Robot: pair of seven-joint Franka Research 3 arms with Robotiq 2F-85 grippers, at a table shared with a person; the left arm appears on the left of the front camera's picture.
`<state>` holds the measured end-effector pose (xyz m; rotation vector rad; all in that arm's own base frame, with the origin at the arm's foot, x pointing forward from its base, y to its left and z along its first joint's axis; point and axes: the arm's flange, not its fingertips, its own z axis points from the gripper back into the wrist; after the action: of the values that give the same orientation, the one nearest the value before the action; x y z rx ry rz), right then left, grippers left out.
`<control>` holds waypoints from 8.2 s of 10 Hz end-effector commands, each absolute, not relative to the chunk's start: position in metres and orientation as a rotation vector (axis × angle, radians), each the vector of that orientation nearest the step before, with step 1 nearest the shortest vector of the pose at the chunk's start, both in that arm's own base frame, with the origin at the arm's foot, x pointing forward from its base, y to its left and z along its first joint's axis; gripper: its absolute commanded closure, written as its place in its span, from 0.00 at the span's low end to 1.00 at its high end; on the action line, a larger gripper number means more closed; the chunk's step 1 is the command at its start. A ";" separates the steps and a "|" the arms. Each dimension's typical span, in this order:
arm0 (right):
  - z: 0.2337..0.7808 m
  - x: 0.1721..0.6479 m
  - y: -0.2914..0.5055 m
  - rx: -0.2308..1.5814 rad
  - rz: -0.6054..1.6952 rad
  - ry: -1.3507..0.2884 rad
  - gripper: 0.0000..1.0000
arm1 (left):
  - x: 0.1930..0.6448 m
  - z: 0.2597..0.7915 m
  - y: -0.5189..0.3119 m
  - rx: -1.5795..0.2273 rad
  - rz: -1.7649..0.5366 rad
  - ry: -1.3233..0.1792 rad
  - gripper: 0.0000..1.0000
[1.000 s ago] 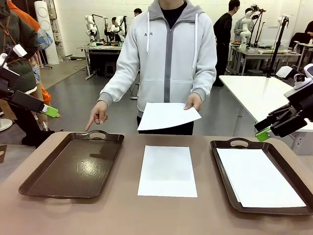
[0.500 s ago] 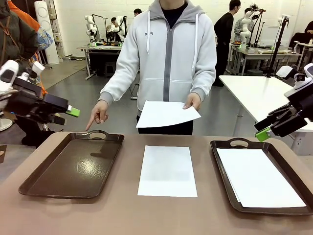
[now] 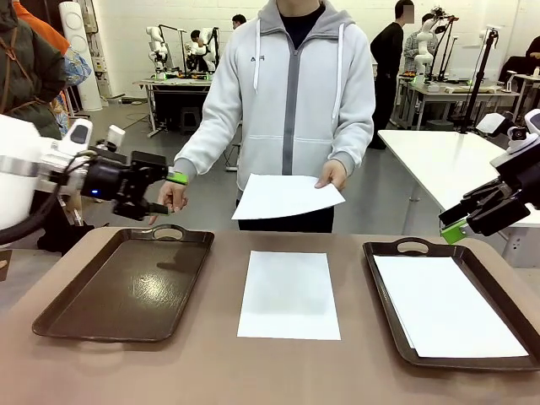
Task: Sort the A4 documents.
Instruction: Receive the A4 Paper, then place the A4 Paper in the designated Handle tray.
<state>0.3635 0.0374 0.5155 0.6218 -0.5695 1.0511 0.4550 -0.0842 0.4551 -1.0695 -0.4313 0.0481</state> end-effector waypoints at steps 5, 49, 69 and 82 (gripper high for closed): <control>0.514 0.363 0.039 0.624 1.057 -0.563 0.00 | 0.544 0.429 -0.137 -1.214 0.022 -0.294 0.00; 0.514 0.363 0.039 0.624 1.057 -0.563 0.00 | 0.567 0.383 -0.202 -1.555 -0.038 0.103 1.00; 0.514 0.363 0.039 0.624 1.057 -0.563 0.00 | 0.509 0.377 -0.071 -1.233 -0.118 -0.041 0.99; 0.514 0.363 0.039 0.624 1.057 -0.563 0.00 | 0.549 0.328 0.023 -0.839 0.058 0.298 0.99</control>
<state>0.3634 0.0383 0.5156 0.6244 -0.5696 1.0540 0.5411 0.0230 0.3259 -0.9011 0.2874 0.0442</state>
